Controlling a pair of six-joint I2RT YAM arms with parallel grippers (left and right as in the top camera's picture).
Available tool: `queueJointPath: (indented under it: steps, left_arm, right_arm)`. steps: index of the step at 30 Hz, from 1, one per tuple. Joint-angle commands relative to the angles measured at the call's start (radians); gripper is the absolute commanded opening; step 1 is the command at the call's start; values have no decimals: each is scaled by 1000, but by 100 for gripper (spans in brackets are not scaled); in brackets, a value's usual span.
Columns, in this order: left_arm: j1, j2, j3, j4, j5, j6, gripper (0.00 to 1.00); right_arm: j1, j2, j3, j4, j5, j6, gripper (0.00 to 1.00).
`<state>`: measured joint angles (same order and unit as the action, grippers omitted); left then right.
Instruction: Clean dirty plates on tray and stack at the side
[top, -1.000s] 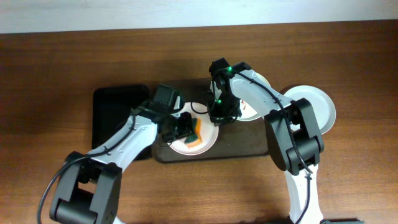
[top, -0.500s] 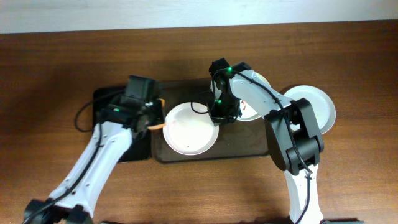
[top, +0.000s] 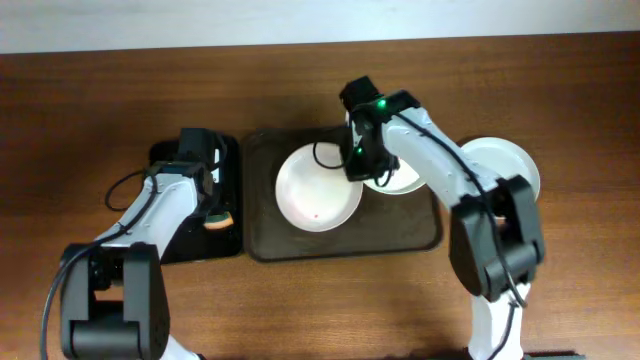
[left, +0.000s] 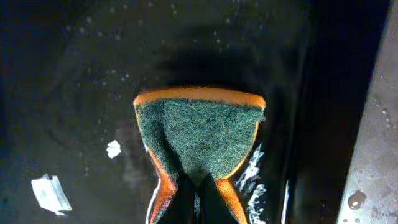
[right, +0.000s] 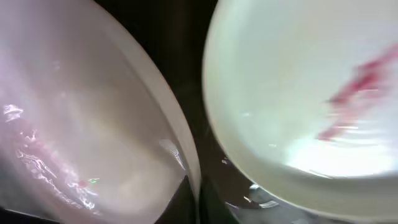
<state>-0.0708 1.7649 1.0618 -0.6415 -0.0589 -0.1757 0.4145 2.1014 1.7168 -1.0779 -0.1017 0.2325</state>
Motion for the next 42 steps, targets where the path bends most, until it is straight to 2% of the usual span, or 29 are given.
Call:
queueJointPath:
  steps: [1, 4, 7, 9, 11, 16, 19, 21, 22, 23, 28, 32, 35, 36, 37, 42]
  left_arm:
    - [5, 21, -5, 29, -14, 14, 0]
    - [5, 21, -5, 31, -13, 13, 4]
    - [5, 21, -5, 31, -12, 13, 0]
    - [5, 21, -5, 29, -12, 13, 0]
    - [5, 21, -5, 30, -12, 13, 0]
    - [5, 21, -5, 29, -9, 13, 0]
    - [5, 21, -5, 28, -9, 13, 0]
    - [5, 21, -5, 28, -9, 13, 0]
    - [5, 21, -5, 28, -9, 13, 0]
    - [5, 21, -5, 28, -9, 13, 0]
    - [5, 21, -5, 28, -9, 13, 0]
    - [4, 21, -5, 28, -9, 13, 0]
    - [4, 21, -5, 28, -9, 13, 0]
    - [4, 21, -5, 28, -5, 13, 0]
    - [4, 21, -5, 31, 17, 13, 0]
    - [3, -41, -5, 28, 21, 13, 0]
  right_arm:
    - [8, -133, 29, -7, 200, -18, 4]
    - [69, -171, 29, -8, 416, -18, 4]
    - [153, -171, 29, 8, 476, 6, 4]
    - [143, -171, 23, -18, 355, 271, 4]
    - [127, -164, 8, -18, 257, 435, 4]
    - [128, -161, -178, 103, 77, 687, 4]
    - [129, -161, -356, 295, -23, 727, 4]
    - [129, -161, -412, 362, -22, 714, 4]
    - [129, -161, -414, 369, -22, 684, 14]
    - [128, -161, -414, 384, -19, 618, 30]
    - [64, -161, -414, 459, -18, 139, 37]
    - [37, -145, -415, 518, -23, 10, 37]
    - [43, -115, -415, 559, -48, 11, 37]
    - [43, -114, -415, 568, -49, 11, 31]
    - [43, -114, -415, 566, -49, 11, 29]
    - [43, -112, -463, 614, -49, 11, 29]
